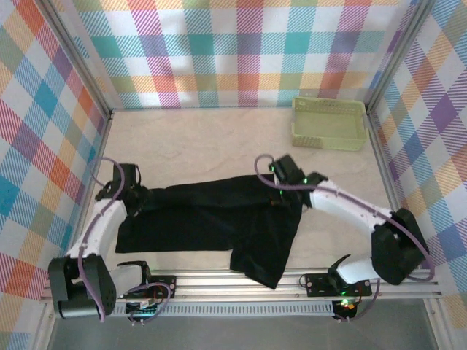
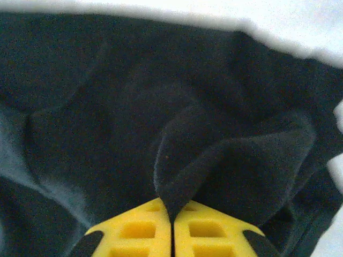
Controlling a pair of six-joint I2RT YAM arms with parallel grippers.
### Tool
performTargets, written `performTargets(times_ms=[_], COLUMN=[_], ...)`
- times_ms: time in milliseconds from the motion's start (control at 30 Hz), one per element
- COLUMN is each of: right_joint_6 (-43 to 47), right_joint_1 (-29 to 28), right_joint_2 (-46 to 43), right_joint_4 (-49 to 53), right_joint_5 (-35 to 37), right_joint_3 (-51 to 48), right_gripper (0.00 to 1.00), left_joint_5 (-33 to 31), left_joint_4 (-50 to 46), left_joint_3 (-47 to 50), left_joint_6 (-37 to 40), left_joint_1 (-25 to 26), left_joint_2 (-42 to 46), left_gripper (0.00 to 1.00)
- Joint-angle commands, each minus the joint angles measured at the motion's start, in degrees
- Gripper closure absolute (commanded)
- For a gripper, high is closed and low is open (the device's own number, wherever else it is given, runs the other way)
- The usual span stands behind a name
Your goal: Fold the inside-out t-shirt
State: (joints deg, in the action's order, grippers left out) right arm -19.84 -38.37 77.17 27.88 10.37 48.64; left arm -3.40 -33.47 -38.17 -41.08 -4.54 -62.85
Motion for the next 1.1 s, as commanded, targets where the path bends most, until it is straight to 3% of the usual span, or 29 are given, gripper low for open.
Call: performTargets(times_ms=[0, 100, 267, 433, 600, 867, 1067], right_joint_6=[-9.8, -11.5, -8.5, -8.2, -8.6, -10.6, -11.0], right_joint_1=[-2.1, -2.1, 1.7, 10.2, 10.6, 10.6, 10.6], right_joint_2=[-6.0, -9.8, -9.0, 0.1, 7.4, 4.7, 8.7], right_joint_4=[-0.6, 0.6, 3.8, 3.7, 6.5, 7.0, 7.0], right_joint_5=[-0.6, -0.2, 3.6, -1.7, -2.5, -1.4, -1.7], right_joint_3=[-7.9, -11.2, -2.6, 5.9, 10.5, 2.5, 3.8], right_gripper=[0.75, 0.54, 0.48, 0.46, 0.46, 0.45, 0.50], left_joint_5=[1.5, 0.3, -4.0, -3.6, -2.9, -2.6, -1.7], left_joint_4=[-2.4, -4.1, -5.1, -5.2, -3.5, -1.1, -0.4], left_joint_3=[4.2, 4.2, -2.8, -6.2, -3.5, -0.5, -0.9], left_joint_6=[-0.1, 0.5, 2.5, 4.0, 3.7, 3.4, 3.3], left_joint_1=[0.2, 0.0, -0.2, -0.4, -0.7, -1.0, -1.0], left_joint_2=[5.4, 8.4, 5.0, -1.1, -1.3, -3.1, -4.8], left_gripper=[0.64, 0.47, 0.39, 0.38, 0.38, 0.37, 0.37])
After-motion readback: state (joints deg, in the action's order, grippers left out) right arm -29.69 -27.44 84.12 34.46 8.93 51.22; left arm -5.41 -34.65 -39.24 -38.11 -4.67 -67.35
